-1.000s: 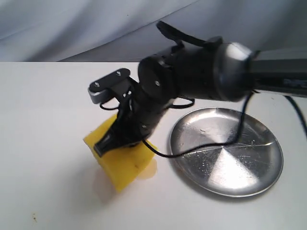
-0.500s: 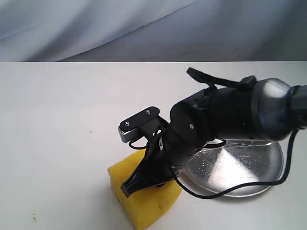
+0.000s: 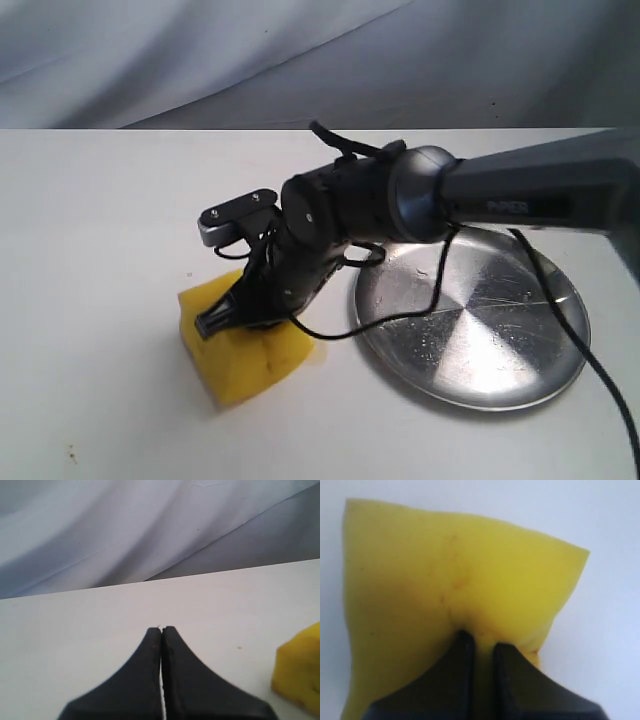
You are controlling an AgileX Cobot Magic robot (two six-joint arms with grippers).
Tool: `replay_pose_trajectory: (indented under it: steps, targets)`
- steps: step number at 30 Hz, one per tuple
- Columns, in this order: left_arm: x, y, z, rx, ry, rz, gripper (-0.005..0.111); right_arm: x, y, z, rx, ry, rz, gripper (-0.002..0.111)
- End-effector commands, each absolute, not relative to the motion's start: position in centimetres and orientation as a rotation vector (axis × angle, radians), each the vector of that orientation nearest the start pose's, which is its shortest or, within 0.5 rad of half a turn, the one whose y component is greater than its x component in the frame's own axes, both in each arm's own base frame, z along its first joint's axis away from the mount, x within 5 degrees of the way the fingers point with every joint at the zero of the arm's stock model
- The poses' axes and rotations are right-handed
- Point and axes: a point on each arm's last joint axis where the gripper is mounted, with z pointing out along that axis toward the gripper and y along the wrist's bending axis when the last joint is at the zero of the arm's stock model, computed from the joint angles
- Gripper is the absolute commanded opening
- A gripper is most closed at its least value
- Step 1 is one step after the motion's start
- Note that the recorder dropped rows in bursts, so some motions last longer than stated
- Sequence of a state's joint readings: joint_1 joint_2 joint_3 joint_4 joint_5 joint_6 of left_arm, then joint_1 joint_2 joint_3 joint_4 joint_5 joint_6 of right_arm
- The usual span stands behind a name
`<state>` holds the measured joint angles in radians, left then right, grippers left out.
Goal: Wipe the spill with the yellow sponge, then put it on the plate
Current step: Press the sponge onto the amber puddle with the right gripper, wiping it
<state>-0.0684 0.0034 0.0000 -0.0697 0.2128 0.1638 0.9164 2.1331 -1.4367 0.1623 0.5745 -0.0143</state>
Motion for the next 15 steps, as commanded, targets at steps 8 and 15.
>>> replay_pose_trajectory:
  steps: [8, 15]
  targets:
    - [5.6, -0.5, 19.5, 0.147, 1.682, 0.006, 0.0, 32.4, 34.5, 11.8, -1.086, 2.761, 0.204, 0.0]
    - [5.6, -0.5, 19.5, 0.147, 1.682, 0.006, 0.0, 29.6, 34.1, 11.1, -1.296, 2.789, 0.108, 0.0]
